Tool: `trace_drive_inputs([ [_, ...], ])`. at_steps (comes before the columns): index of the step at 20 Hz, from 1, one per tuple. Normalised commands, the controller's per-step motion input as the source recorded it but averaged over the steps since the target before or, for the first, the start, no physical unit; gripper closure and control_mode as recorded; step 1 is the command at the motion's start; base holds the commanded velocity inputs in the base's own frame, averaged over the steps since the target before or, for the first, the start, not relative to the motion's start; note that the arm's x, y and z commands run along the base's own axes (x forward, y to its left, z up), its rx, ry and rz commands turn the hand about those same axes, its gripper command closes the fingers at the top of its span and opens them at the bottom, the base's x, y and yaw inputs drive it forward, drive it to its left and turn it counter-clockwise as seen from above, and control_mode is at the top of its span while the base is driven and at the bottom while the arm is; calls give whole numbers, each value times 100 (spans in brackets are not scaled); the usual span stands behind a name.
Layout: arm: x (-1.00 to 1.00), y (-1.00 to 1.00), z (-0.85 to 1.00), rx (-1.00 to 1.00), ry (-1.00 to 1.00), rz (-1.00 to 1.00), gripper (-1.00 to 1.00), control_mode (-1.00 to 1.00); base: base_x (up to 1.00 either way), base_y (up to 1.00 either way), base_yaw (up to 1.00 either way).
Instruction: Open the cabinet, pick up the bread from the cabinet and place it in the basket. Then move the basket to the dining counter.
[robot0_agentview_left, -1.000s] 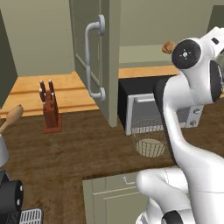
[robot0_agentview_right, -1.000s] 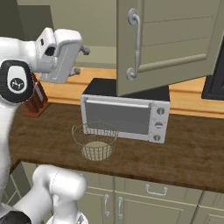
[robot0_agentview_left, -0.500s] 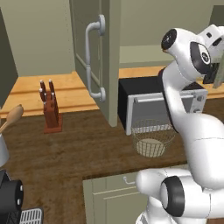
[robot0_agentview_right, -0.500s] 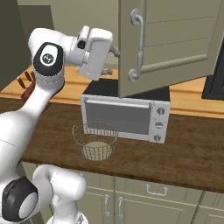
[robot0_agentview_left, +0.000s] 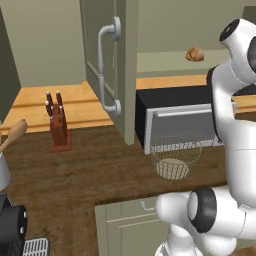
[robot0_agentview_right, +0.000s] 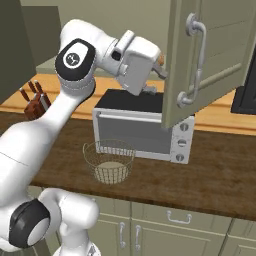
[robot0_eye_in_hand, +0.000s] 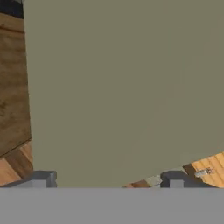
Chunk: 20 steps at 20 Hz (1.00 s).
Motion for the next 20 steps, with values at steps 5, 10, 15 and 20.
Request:
trace_drive_inputs([
  [5,6,-100,-2,5,-20,-15,-100,-100,0,0,0],
  [10,-8,-74,-2,1,-31,-4,-100,-100,0,0,0],
  [15,-53,86,-26,0,-41,10,-100,-100,0,0,0],
  [20,10,100,-26,4,-31,31,-100,-100,0,0,0],
])
